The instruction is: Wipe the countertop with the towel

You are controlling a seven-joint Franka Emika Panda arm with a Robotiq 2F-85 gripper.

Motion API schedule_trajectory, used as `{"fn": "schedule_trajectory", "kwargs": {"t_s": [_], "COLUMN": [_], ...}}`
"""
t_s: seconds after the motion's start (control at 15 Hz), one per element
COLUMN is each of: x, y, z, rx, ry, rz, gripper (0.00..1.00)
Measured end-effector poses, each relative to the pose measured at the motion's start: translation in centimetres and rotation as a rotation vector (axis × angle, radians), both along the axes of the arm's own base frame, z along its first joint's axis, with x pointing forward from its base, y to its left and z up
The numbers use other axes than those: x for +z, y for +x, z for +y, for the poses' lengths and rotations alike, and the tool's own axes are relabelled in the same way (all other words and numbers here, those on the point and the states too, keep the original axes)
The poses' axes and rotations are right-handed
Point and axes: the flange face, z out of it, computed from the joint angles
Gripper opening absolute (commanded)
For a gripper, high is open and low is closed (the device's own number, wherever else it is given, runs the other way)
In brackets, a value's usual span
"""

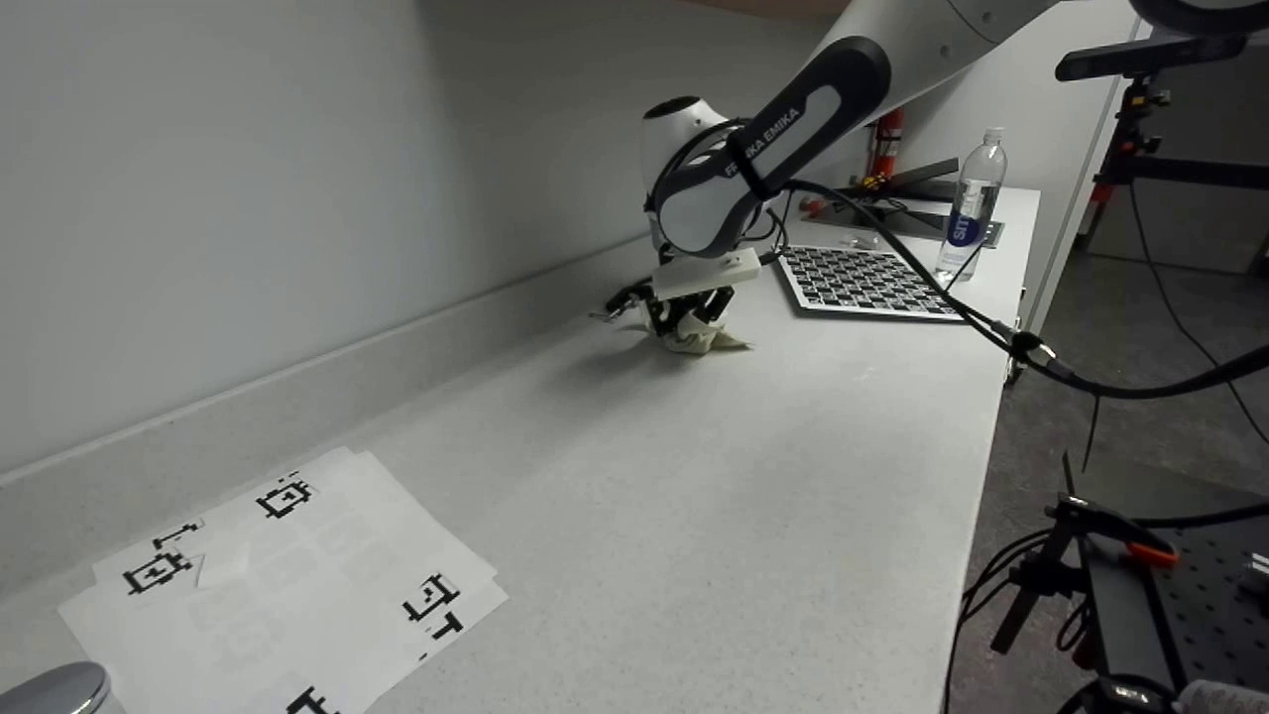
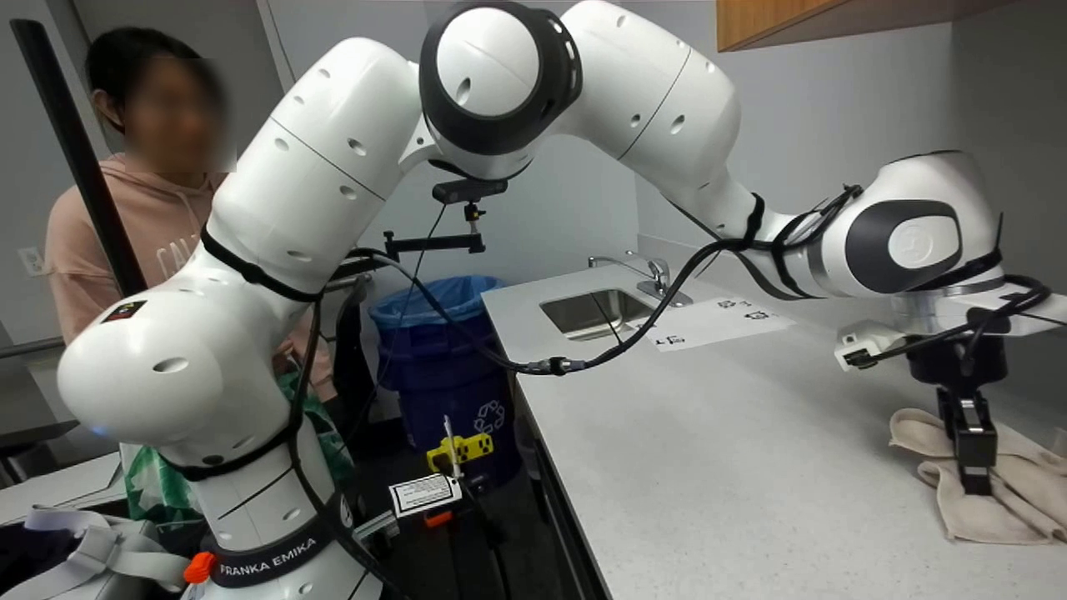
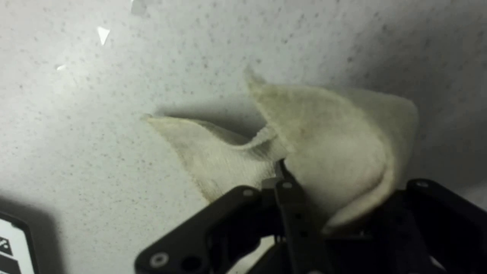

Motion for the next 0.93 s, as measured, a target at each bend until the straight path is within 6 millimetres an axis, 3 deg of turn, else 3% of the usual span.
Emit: {"fn": "schedule_trajectory", "kwargs": {"t_s": [0.33,0.53,0.73,0.93], "x": [0.2,0.2,0.2,0.2], "y": [-1.6,-2.6,-2.9,-3.0], "z": [6.9,9.7,10.0,8.6], "rx": [0.148,0.199,0.203,0.180], "ry": [0.045,0.060,0.060,0.052], "rz": [0.052,0.075,0.080,0.080], "gripper": [0.03,0.03,0.03,0.03]}}
